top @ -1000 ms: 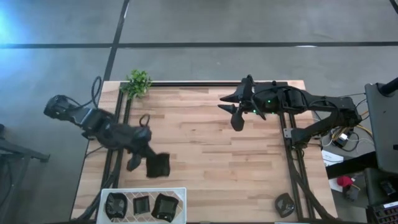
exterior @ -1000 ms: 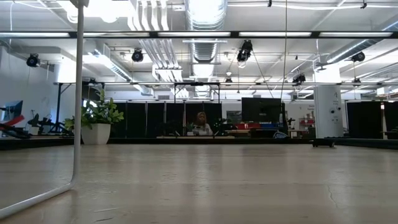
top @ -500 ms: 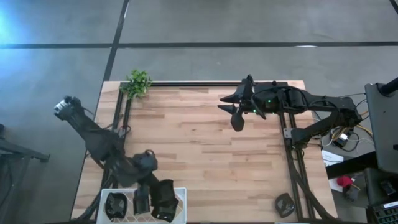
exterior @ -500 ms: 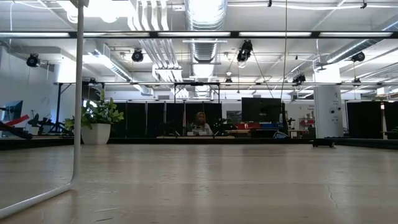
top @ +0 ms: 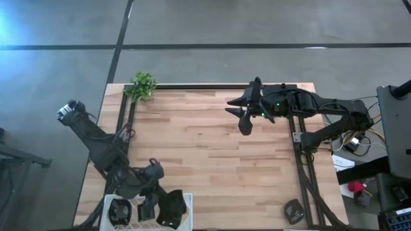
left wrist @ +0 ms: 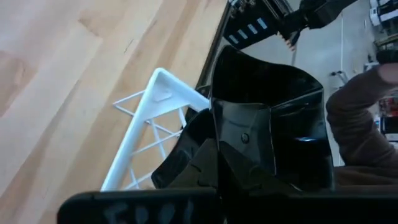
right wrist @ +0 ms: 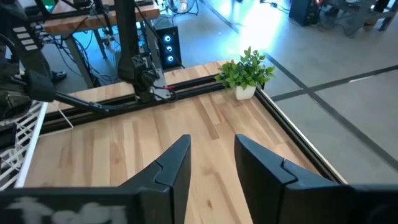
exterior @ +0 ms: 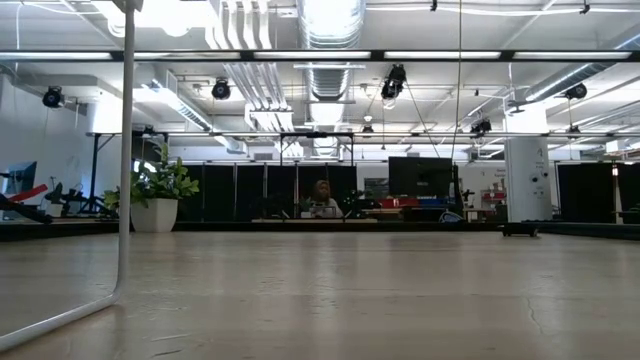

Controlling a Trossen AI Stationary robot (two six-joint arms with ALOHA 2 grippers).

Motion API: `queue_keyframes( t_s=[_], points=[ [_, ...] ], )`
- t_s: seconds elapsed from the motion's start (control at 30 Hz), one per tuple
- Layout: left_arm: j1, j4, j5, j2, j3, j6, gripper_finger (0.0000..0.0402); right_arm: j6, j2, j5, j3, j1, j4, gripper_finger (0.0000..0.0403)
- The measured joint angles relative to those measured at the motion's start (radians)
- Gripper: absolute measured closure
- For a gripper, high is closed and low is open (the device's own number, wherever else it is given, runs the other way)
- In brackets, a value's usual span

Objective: Pick & Place Mini shaped plates
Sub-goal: Stack the black distorted square plate on top of the other black distorted square plates on the shelf

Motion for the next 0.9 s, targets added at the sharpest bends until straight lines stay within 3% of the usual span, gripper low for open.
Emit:
queue_keyframes(
  t_s=[0.3,0.67,0.9],
  points=[
    [-0.023,-0.006,0.02,0.044,-0.006,0.01,0.0401,-0.004,0.0,0.0,0.0,0.0,0.0,0.0288],
    [-0.024,-0.006,0.133,0.071,-0.006,0.235,0.0401,-0.004,0.001,0.0,0.0,0.0,0.0,0.0295],
    [-0.023,-0.006,0.136,0.067,-0.006,0.373,0.0401,-0.004,0.001,0.001,0.0,0.0,0.0,0.0298]
  ],
)
